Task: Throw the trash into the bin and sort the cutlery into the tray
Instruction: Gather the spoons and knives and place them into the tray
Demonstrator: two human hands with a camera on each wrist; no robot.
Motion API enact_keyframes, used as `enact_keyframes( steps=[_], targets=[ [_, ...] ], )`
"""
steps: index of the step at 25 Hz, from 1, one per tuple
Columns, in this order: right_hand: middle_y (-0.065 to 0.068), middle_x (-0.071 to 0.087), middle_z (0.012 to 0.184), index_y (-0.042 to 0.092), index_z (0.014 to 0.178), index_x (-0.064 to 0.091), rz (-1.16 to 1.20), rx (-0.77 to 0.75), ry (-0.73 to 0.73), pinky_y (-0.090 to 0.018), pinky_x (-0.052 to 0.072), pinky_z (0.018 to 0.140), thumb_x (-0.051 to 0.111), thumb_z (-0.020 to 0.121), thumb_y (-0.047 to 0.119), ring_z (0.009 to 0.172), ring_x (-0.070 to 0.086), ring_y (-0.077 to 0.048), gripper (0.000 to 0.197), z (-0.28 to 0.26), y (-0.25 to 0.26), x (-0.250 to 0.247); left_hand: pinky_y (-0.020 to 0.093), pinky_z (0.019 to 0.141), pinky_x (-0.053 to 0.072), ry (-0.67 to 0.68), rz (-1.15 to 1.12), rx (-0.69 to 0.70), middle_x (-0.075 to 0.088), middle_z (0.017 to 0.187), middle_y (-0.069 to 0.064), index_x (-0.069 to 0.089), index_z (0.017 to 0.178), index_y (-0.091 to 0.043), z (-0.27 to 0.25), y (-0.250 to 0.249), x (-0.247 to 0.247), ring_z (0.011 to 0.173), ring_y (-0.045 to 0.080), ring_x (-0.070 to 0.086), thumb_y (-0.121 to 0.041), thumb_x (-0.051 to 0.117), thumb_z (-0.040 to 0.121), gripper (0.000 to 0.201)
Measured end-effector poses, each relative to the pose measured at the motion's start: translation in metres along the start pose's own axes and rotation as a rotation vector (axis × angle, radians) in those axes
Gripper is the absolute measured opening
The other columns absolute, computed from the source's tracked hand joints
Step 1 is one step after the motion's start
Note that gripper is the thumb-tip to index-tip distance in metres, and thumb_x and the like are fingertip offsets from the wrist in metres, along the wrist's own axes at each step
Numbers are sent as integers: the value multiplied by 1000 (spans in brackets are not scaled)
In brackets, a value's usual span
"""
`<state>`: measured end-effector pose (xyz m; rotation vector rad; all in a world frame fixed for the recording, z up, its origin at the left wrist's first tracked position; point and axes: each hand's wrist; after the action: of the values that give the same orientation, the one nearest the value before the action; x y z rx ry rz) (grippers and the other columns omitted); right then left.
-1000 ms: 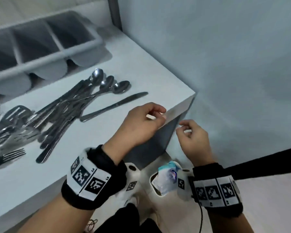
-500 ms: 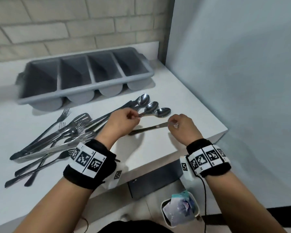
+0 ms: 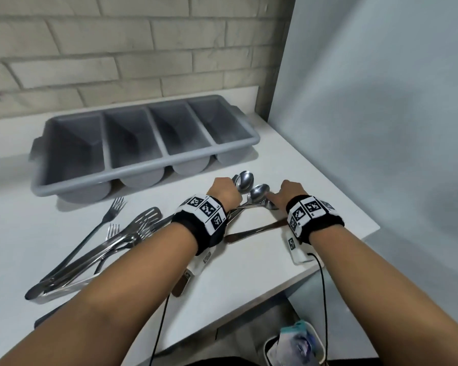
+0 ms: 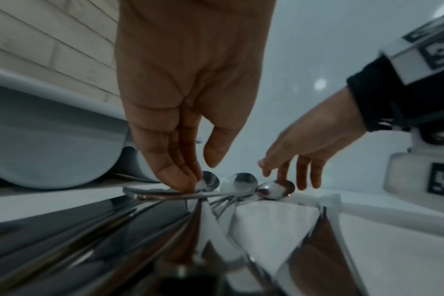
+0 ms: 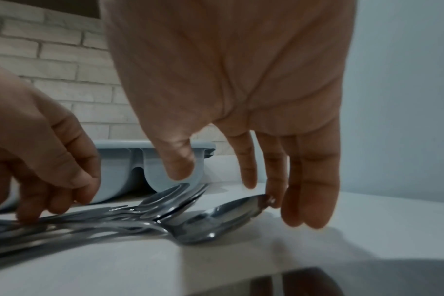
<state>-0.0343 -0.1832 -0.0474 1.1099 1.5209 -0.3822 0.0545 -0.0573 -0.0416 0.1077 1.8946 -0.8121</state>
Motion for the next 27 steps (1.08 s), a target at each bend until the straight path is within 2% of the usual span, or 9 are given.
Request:
enact_keyframes(
  steps=[2, 6, 8, 13, 15, 17, 19, 21, 27],
  targets=[
    [-18, 64, 117, -1, 111, 59, -40, 21, 18, -27, 39, 70, 55, 87, 40, 95, 59, -31, 48, 4, 13, 0, 31, 82, 51, 16, 52, 10, 65, 115, 13, 61, 109, -1, 7, 0, 6, 105, 28, 65, -12, 56, 85, 27],
    [-13, 63, 103, 3, 110, 60, -40, 111, 66, -26, 40, 70, 60, 82, 46, 98, 62, -30, 51, 10, 27, 6, 32, 83, 52, -7, 102, 4, 66, 116, 14, 62, 109, -1, 14, 3, 12, 106, 30, 65, -5, 48, 86, 27],
    [-10, 58, 93, 7, 99, 60, -19, 126, 67, -26, 40, 69, 64, 79, 43, 87, 59, -29, 42, 13, 31, 8, 31, 80, 51, 19, 95, -8, 66, 116, 14, 62, 108, -2, 18, 5, 13, 104, 31, 65, -6, 47, 87, 26],
    [-14, 66, 113, 0, 88, 60, -69, 85, 78, -31, 48, 75, 58, 89, 21, 101, 63, -29, 21, 21, 32, 7, 30, 80, 50, 99, 54, -59, 64, 118, 12, 59, 112, -4, 19, 10, 10, 105, 28, 64, -12, 54, 86, 28],
    [-13, 67, 116, 3, 72, 54, -65, 73, 114, -27, 46, 64, 53, 92, 19, 107, 63, -26, 26, 23, 27, 6, 30, 79, 48, 88, 24, -67, 63, 119, 13, 59, 113, -2, 21, 11, 7, 107, 29, 63, -13, 54, 88, 28],
    [-11, 66, 112, 7, 64, 48, -69, 47, 119, -27, 43, 68, 47, 94, 22, 106, 62, -22, 34, 29, 19, 4, 31, 79, 47, 29, -24, -68, 63, 120, 15, 59, 112, 0, 23, 11, 2, 109, 31, 61, -12, 48, 90, 27],
    [-13, 65, 115, 3, 88, 64, -44, 23, 64, -29, 45, 84, 46, 94, 24, 114, 60, -25, 28, 33, 10, -1, 33, 85, 48, -44, -109, -42, 63, 118, 16, 60, 110, -1, 27, 13, -3, 108, 32, 60, -9, 47, 90, 26],
    [-14, 64, 121, -1, 112, 62, -18, 6, 9, -29, 46, 93, 50, 93, 23, 118, 58, -29, 33, 38, 2, -7, 29, 86, 48, -65, -230, -15, 66, 114, 13, 66, 108, -6, 29, 14, -6, 105, 30, 62, -7, 50, 88, 26],
    [-23, 64, 118, -5, 111, 58, 357, -60, -247, -34, 44, 91, 54, 87, 8, 113, 57, -36, 28, 47, 0, -23, 37, 92, 52, -10, -403, 46, 70, 108, 18, 63, 100, -6, 34, 6, -1, 95, 30, 64, -3, 48, 87, 21]
  ],
)
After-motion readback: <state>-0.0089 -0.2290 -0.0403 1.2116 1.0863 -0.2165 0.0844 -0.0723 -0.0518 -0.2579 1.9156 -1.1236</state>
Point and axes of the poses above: each hand's wrist, its own z-axis towards the middle knuckle, its own x-axis out of the palm, y = z × x
